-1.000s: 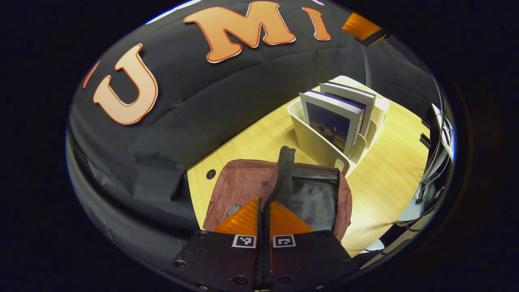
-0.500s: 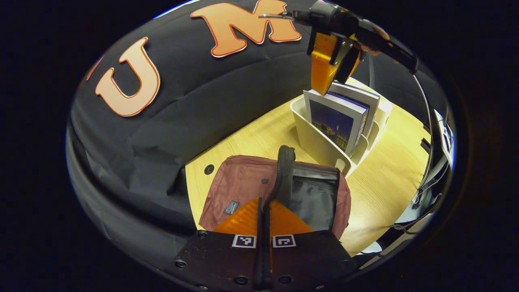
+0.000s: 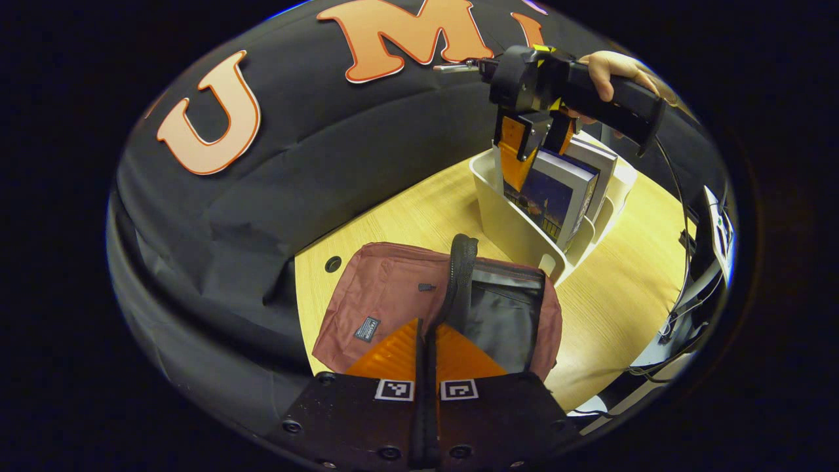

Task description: Open the schoolbag, grab two books from the bookshelf and put them into the schoolbag.

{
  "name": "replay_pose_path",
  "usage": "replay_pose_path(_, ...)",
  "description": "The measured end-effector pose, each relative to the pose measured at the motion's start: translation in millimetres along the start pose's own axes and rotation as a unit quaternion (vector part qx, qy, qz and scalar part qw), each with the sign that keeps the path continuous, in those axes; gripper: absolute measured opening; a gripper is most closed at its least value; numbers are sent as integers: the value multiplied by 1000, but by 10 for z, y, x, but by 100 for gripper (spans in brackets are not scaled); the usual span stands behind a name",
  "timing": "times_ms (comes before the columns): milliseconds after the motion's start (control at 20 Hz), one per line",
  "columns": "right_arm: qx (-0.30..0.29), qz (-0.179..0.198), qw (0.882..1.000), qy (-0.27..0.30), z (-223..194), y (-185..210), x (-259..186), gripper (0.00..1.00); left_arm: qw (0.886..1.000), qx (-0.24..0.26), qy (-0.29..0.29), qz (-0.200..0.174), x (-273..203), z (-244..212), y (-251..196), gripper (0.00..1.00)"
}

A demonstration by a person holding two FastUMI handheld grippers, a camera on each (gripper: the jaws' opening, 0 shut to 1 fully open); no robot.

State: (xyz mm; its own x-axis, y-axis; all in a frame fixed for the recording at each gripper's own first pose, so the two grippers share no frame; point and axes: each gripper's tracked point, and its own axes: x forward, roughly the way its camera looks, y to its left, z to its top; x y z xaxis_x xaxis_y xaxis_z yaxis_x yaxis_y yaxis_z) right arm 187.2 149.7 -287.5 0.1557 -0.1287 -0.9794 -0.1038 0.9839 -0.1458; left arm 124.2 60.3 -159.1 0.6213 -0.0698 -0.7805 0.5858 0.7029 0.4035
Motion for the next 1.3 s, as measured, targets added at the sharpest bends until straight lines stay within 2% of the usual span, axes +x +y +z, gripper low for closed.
replay_pose_path(50,1,-3,1000,6,-37,-21,66,80,1000,1,1,0,-11,0,2,1)
replay_pose_path(100,1,-12,1000,12,-75,-71,124,53,1000,1,1,0,-6,12,-7,1)
replay_pose_path(150,1,-11,1000,3,-39,-83,111,43,1000,0,2,0,-9,-4,-24,1)
replay_pose_path(350,6,0,1000,-10,-71,-29,-75,38,1000,-5,6,-1,12,-3,-25,1)
replay_pose_path(400,8,6,1000,-16,-82,-6,-174,27,1000,-5,5,-1,-3,12,-35,1)
replay_pose_path(450,10,9,1000,-26,-83,2,-288,38,1000,-3,3,-1,-12,11,-36,1)
replay_pose_path(650,11,-8,998,-69,-124,-58,-871,37,1000,12,-6,-3,-30,-12,-34,1)
replay_pose_path(750,37,-13,995,-95,-194,-83,-1200,37,1000,24,-14,-13,-65,-4,-41,1)
replay_pose_path(900,78,4,989,-129,-419,-92,-1783,37,998,47,-17,-25,-60,-28,2,1)
replay_pose_path(1050,92,17,982,-162,-790,-231,-2162,37,998,55,-29,-29,-94,-29,18,1)
replay_pose_path(1150,117,45,975,-185,-1086,-245,-2304,37,998,46,-28,-36,-97,-48,-18,1)
replay_pose_path(1300,197,113,951,-208,-1628,-194,-2279,37,997,60,-27,-43,-92,-26,-32,1)
